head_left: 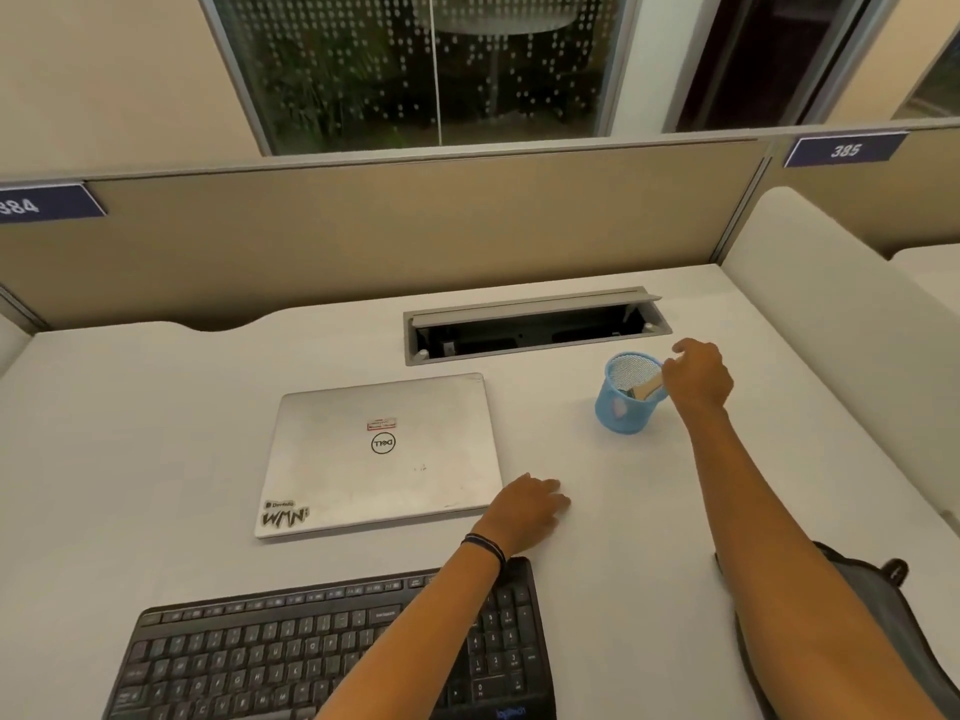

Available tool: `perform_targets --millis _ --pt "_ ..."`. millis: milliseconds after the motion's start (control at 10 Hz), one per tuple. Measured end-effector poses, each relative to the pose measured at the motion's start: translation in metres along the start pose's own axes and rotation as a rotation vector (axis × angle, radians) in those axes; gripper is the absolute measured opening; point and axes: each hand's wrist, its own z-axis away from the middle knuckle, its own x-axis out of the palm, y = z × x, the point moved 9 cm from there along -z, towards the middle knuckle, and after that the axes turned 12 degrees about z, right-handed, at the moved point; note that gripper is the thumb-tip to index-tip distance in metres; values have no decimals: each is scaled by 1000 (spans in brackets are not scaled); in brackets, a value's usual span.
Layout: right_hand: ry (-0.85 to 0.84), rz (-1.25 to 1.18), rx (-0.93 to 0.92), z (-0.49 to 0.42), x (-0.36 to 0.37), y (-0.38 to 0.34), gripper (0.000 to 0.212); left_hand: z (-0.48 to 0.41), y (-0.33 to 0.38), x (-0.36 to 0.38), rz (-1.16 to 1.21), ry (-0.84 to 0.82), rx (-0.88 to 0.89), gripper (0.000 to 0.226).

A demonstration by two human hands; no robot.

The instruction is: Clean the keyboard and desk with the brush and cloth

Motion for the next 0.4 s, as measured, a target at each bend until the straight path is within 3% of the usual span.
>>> perform_targets --millis 100,200,300,400 --pt "-9 -3 53 4 -1 -1 37 0 -7 -12 18 53 -39 37" --pt "88 22 54 10 -10 -4 40 5 -9 -26 25 101 -41 36" --pt "137 -51 -51 21 -21 -27 44 12 -15 -49 13 169 -53 35" --pt "74 -130 -169 28 -16 -50 42 16 -20 -68 -12 224 -55 35"
